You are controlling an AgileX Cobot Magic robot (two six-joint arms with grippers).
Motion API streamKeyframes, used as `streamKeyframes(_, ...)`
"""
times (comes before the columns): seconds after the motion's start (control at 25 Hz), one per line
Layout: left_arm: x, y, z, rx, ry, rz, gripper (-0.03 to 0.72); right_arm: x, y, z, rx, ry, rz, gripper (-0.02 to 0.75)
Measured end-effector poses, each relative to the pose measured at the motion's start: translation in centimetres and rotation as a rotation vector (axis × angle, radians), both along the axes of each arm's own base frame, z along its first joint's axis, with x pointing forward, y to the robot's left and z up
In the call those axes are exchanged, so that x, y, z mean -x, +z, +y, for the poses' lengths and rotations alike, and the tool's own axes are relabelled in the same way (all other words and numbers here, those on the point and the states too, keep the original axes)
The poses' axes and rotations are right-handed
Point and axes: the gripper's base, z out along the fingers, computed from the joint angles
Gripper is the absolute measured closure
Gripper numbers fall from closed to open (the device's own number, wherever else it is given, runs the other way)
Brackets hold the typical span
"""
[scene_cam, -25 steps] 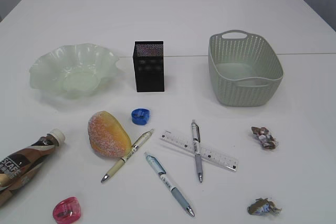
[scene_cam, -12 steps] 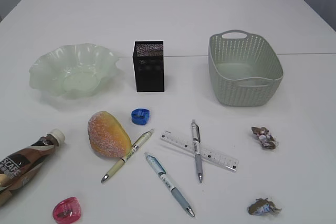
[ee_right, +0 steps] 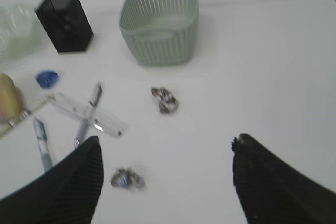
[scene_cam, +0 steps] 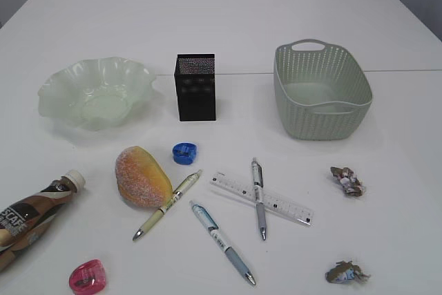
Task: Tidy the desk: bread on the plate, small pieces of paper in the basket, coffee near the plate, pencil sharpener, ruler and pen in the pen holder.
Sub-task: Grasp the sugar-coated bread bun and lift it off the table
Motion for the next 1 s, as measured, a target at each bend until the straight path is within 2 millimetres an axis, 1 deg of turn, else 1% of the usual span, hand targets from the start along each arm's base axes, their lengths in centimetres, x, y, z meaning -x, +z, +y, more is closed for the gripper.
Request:
streamKeyframes(0.08,-0.1,0.2,-0.3,0.028,-0.017,-0.013,0.342,-0.2,0.7,0.2,-0.04,0.008,-0.071,0.173)
streamKeyframes(0.16,-0.2,1.0,-0.5,0.056,-0.031,-0.052,0.337,-0.7,0.9,0.3,-0.06,0.01,-0.061,0.173)
streamKeyframes(0.24,-0.7,2.0,-0.6,0.073,-0.036,-0.073,0.336,-2.0,1.2,0.4,-0.087,0.011,-0.029,0.173)
streamKeyframes(0.32,-1.7,3.0,-0.6,0.081,-0.031,-0.079,0.335,-3.6,1.7,0.6,-0.129,0.012,-0.021,0.173)
streamKeyframes(0.4,-3.3,3.7,-0.6,0.084,-0.026,-0.044,0.333,-5.4,2.2,0.6,-0.172,0.006,-0.031,0.173)
streamKeyframes(0.48,-5.0,4.1,-0.6,0.087,-0.019,-0.004,0.332,-7.3,2.6,0.6,-0.192,-0.007,-0.005,0.173)
streamKeyframes(0.6,-8.2,4.1,-0.6,0.092,-0.004,0.051,0.331,-9.8,3.0,0.6,-0.189,-0.02,0.076,0.173)
streamKeyframes(0.72,-11.5,3.7,-0.7,0.107,0.006,0.133,0.328,-12.2,3.3,0.6,-0.16,-0.016,0.156,0.173)
streamKeyframes(0.84,-14.0,4.1,-0.9,0.135,0.003,0.21,0.328,-14.6,3.5,0.6,-0.141,-0.006,0.25,0.173)
streamKeyframes(1.0,-16.8,6.1,-1.3,0.176,-0.015,0.268,0.327,-17.4,3.9,0.8,-0.115,0.027,0.406,0.173)
